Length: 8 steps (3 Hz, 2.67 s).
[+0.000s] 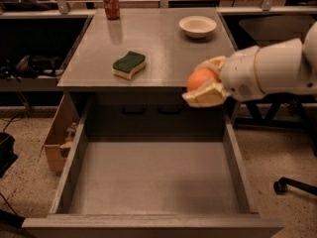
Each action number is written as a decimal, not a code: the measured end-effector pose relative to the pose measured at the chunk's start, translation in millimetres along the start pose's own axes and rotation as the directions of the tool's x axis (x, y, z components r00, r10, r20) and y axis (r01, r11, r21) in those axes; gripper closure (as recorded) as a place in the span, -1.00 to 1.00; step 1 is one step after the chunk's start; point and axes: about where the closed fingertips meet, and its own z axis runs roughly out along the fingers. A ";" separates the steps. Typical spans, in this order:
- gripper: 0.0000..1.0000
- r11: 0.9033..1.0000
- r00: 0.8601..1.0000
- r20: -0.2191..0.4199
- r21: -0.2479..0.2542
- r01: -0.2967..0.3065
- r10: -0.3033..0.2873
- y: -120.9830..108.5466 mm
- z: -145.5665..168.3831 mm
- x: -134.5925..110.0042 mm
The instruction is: Place orange into top drawer
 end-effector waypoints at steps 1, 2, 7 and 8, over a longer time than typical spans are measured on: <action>1.00 0.997 0.994 -0.086 -0.034 -0.072 0.069 40.2 16.9 82.0; 1.00 0.991 0.984 -0.135 -0.049 -0.123 0.115 64.9 47.1 146.7; 1.00 0.987 0.976 -0.215 -0.148 -0.061 0.028 112.9 183.4 182.3; 1.00 0.986 0.970 -0.242 -0.165 -0.034 -0.007 122.9 207.6 189.9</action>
Offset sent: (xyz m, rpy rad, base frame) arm -0.0518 -0.0438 -0.2518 -0.0642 0.2468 -0.0982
